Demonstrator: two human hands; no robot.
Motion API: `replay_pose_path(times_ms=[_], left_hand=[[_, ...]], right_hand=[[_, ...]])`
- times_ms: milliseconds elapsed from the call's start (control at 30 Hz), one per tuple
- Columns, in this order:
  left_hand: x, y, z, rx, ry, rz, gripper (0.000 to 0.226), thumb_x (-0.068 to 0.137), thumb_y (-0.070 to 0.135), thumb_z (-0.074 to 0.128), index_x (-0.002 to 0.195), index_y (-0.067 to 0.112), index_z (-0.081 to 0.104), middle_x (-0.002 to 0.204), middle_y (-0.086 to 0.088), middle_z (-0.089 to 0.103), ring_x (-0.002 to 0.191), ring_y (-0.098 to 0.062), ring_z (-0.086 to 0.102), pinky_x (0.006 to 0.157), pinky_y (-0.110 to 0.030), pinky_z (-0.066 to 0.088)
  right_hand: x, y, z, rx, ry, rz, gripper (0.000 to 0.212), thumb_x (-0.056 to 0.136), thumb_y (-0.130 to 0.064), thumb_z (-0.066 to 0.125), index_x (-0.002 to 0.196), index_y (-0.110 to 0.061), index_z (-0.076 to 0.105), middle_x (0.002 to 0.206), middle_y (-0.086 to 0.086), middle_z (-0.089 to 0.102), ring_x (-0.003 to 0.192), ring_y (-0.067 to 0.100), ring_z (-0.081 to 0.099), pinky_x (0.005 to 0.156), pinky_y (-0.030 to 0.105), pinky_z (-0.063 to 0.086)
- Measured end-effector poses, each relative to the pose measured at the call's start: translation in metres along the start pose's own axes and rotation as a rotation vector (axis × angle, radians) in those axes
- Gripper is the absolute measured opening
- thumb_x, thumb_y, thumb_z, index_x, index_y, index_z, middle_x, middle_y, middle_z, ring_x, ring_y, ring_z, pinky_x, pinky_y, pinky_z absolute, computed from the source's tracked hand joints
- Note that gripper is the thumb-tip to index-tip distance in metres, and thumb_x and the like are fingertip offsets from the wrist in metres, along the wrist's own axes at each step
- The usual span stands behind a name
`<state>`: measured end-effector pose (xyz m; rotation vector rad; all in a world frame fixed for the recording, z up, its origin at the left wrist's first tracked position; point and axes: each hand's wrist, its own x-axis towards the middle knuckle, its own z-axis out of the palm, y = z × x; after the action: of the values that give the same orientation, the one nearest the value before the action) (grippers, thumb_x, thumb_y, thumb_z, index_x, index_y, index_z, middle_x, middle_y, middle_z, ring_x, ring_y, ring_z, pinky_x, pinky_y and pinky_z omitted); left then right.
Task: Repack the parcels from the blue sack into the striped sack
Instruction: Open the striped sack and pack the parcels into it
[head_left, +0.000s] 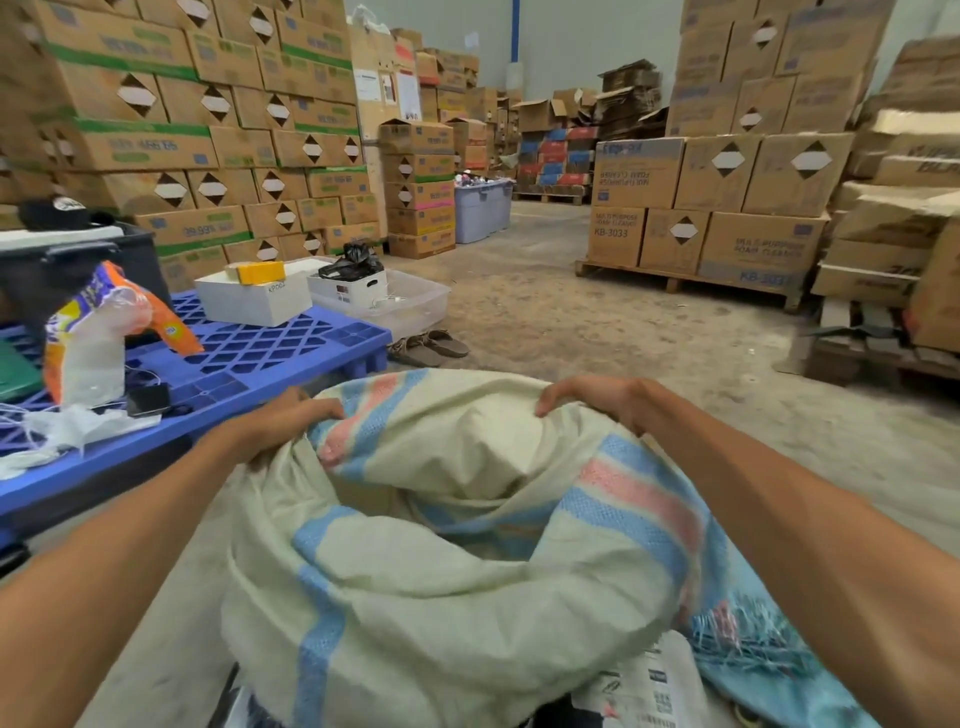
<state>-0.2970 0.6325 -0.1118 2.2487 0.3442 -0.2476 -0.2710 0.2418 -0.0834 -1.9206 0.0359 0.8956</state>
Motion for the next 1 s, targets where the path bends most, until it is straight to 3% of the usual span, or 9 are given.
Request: replay_pose_path(times_ms=[167, 300, 400, 500, 667, 767, 833, 900, 1000], left_hand=[[-0.018, 0.068, 0.007, 0.175, -0.136, 0.406, 0.109, 0.075, 0.041, 0.082, 0.154, 0.035, 0.007, 0.161, 0.005, 0.011, 0.144, -0.021, 0.021, 0.112, -0.040, 0.027], [-0.032, 0.111, 0.060, 0.608, -0.015, 0.799, 0.119, 0.051, 0.063, 0.087, 0.149, 0.032, 0.027, 0.146, 0.012, 0.039, 0.130, -0.010, 0.038, 0.112, -0.032, 0.031], [-0.020, 0.115, 0.083, 0.561, 0.165, 0.810, 0.071, 0.063, 0.042, 0.078, 0.127, 0.029, 0.051, 0.116, 0.004, 0.065, 0.104, -0.020, 0.060, 0.083, -0.037, 0.052], [-0.014, 0.117, 0.077, 0.567, 0.359, 0.734, 0.040, 0.070, 0.034, 0.072, 0.104, 0.027, 0.052, 0.091, 0.003, 0.061, 0.090, -0.024, 0.060, 0.063, -0.032, 0.042], [-0.009, 0.123, 0.062, 0.527, 0.602, 0.578, 0.045, 0.062, 0.044, 0.075, 0.092, 0.021, 0.050, 0.083, -0.001, 0.061, 0.081, -0.026, 0.059, 0.060, -0.032, 0.044], [-0.013, 0.125, 0.055, 0.504, 0.768, 0.544, 0.042, 0.063, 0.042, 0.075, 0.092, 0.020, 0.054, 0.079, -0.003, 0.062, 0.074, -0.026, 0.059, 0.058, -0.030, 0.043], [-0.013, 0.124, 0.049, 0.551, 0.852, 0.569, 0.038, 0.065, 0.038, 0.075, 0.094, 0.021, 0.057, 0.078, -0.003, 0.065, 0.072, -0.027, 0.060, 0.059, -0.031, 0.046], [-0.011, 0.116, 0.037, 0.641, 0.921, 0.609, 0.035, 0.068, 0.030, 0.074, 0.097, 0.021, 0.058, 0.081, -0.005, 0.068, 0.073, -0.030, 0.063, 0.062, -0.034, 0.050], [-0.006, 0.082, 0.013, 0.759, 0.988, 0.653, 0.032, 0.074, 0.013, 0.072, 0.101, 0.015, 0.055, 0.080, -0.010, 0.067, 0.067, -0.033, 0.063, 0.054, -0.035, 0.041]], right_hand=[[0.000, -0.013, 0.003, -0.065, 0.089, -0.054, 0.059, 0.072, -0.045, 0.081, 0.118, -0.014, 0.063, 0.106, 0.015, 0.075, 0.099, 0.033, 0.071, 0.100, 0.049, 0.052], [-0.003, -0.037, 0.004, -0.166, 0.068, -0.189, 0.071, 0.067, -0.048, 0.086, 0.125, -0.017, 0.060, 0.113, 0.010, 0.075, 0.107, 0.029, 0.071, 0.101, 0.047, 0.053], [-0.009, -0.050, 0.009, -0.404, 0.105, -0.287, 0.068, 0.064, -0.043, 0.090, 0.123, -0.024, 0.062, 0.111, 0.002, 0.075, 0.104, 0.024, 0.071, 0.096, 0.042, 0.056], [-0.001, -0.044, 0.014, -0.750, 0.297, -0.382, 0.091, 0.052, -0.045, 0.095, 0.132, -0.034, 0.051, 0.123, -0.010, 0.065, 0.112, 0.016, 0.062, 0.097, 0.036, 0.050], [0.032, -0.008, 0.013, -0.810, 0.726, -0.213, 0.128, 0.034, -0.049, 0.095, 0.139, -0.043, 0.024, 0.128, 0.005, 0.061, 0.116, 0.033, 0.058, 0.097, 0.055, 0.047], [0.038, 0.011, 0.008, -0.611, 0.809, 0.068, 0.112, 0.049, -0.033, 0.090, 0.144, -0.024, 0.030, 0.121, 0.009, 0.062, 0.110, 0.033, 0.063, 0.090, 0.052, 0.055], [0.037, 0.013, -0.003, -0.367, 0.813, 0.061, 0.059, 0.064, -0.021, 0.079, 0.118, -0.009, 0.057, 0.097, 0.010, 0.065, 0.085, 0.026, 0.068, 0.071, 0.038, 0.060], [0.034, 0.010, -0.018, -0.024, 0.692, -0.015, 0.020, 0.082, -0.012, 0.069, 0.099, -0.005, 0.061, 0.087, 0.013, 0.060, 0.068, 0.023, 0.058, 0.064, 0.034, 0.054], [0.004, 0.005, -0.033, 0.566, 0.303, -0.170, 0.013, 0.086, -0.001, 0.060, 0.098, 0.000, 0.063, 0.090, 0.014, 0.063, 0.078, 0.028, 0.061, 0.068, 0.041, 0.059]])
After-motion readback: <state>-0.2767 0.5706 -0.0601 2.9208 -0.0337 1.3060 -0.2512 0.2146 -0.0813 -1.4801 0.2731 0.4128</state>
